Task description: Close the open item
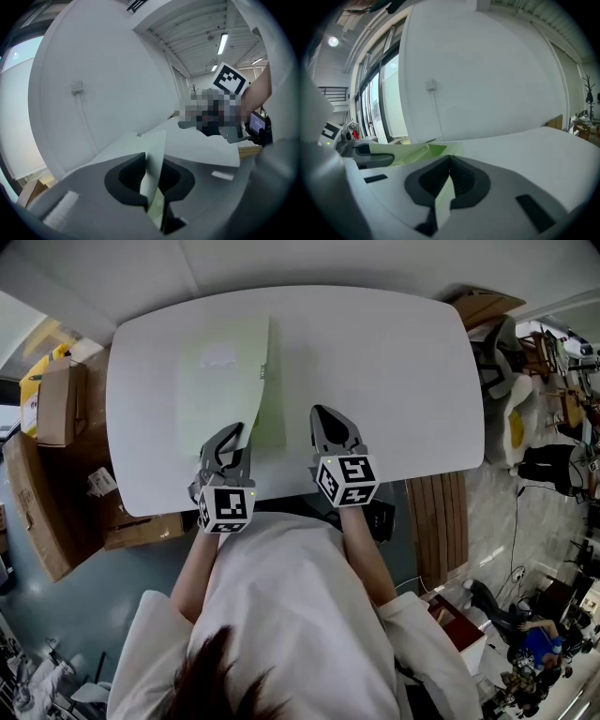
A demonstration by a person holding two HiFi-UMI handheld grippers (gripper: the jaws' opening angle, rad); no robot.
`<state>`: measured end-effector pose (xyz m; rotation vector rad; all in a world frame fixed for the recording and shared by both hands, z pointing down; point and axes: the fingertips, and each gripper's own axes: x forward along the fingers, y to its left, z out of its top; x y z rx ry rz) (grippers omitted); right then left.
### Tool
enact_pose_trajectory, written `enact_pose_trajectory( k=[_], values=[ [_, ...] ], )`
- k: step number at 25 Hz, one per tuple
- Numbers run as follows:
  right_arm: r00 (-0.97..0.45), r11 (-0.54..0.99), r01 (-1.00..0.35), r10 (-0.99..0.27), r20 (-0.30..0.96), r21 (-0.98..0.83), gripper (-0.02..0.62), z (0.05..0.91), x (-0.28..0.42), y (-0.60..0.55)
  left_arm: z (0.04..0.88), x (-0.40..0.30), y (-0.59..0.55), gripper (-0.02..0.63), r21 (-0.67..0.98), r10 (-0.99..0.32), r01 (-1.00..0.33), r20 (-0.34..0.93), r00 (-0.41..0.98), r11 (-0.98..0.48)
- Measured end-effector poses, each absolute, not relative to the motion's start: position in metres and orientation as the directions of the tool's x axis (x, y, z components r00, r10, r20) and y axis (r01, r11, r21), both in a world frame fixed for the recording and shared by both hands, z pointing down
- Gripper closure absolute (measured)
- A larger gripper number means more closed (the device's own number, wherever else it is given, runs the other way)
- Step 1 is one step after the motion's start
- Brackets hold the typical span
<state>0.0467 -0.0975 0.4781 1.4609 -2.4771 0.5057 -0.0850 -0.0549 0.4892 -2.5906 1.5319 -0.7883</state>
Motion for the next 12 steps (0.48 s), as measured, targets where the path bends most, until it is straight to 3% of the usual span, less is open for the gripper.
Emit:
enact_pose_trajectory(
  k=[12],
  values=[
    [-0.483, 0.449, -0.875, -0.799, 0.359, -0.180, 0.591, 0.4772, 0.0471, -0.0952, 0.4961, -0.0754, -0.0540, 0.575, -0.284, -0.808, -0.788, 0.429, 0.404, -0.546]
  ],
)
